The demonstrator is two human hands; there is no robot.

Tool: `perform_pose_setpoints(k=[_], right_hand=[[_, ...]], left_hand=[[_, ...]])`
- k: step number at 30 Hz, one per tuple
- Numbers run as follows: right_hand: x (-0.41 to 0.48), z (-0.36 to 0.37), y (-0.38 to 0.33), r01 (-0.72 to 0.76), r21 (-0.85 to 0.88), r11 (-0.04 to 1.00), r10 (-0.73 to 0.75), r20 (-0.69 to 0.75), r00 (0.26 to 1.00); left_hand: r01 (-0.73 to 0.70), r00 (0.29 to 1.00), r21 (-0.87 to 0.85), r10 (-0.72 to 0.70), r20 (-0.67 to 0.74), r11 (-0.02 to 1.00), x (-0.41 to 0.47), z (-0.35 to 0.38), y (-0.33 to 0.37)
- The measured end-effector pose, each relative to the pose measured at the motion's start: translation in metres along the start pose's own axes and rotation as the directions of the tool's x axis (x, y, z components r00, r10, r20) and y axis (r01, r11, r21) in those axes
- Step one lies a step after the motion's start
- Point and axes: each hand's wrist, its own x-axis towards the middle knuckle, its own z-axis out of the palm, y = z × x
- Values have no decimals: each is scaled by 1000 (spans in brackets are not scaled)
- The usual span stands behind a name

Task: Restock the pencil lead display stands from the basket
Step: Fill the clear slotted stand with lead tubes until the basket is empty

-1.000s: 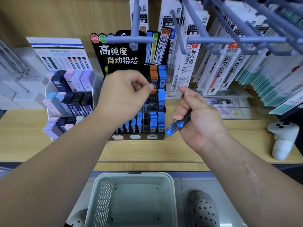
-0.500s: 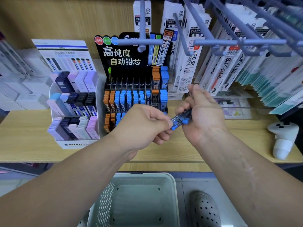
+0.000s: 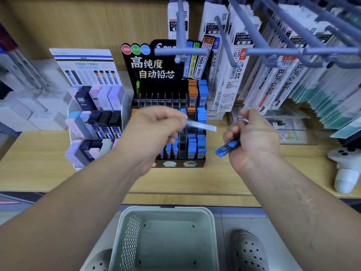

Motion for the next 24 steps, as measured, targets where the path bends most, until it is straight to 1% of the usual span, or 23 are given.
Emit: perform_pose_setpoints(k=[1,2,3,4,5,6,7,9,12,14,18,21,22,24], right_hand=[[0,-1,0,6,3,1000,-6,20,1000],[-1,-2,1,14,7,1000,-14,43,999],[-2,-2,1,21,12,1000,-22,64,998],[-3,-2,1,28,15,1000,-29,82,996],[-4,-3,2,33,14,999,-34,98,995],[-5,-3,2,37,10,999,-38,112,993],[-6,-4,2,41,5,999,-41,127,991],[-6,-6,2,52,-13,999,-49,152,987],[-8,-9,-1,46,-30,998,-40,185,982],[-8,-11,-3,40,-28,999,-34,199,979],[-6,-15,-6,24,-18,1000,-20,220,975],[-4,-17,-8,13,-21,1000,-8,228,974],[-4,-18,-9,7,-22,1000,-2,230,973],[-4,-19,-10,-17,-21,1000,21,243,970]], left_hand=[[-64,997,54,66,-33,996,5,-6,3],[-140,987,156,150,-54,978,9,-12,7],[-220,968,294,245,-50,930,13,-17,10],[-292,943,434,333,-19,852,16,-21,13],[-348,917,540,398,26,766,18,-24,15],[-383,898,605,435,67,698,20,-25,17],[-402,886,643,455,92,652,21,-25,18],[-432,854,713,505,126,552,25,-22,20],[-475,789,798,581,201,370,31,-15,15],[-490,772,812,590,237,316,35,-9,10],[-520,736,819,614,286,242,42,-4,1],[-540,730,820,590,344,190,45,-3,-2],[-543,735,817,580,352,192,46,-3,-3],[-534,746,813,582,325,231,47,-2,-4]])
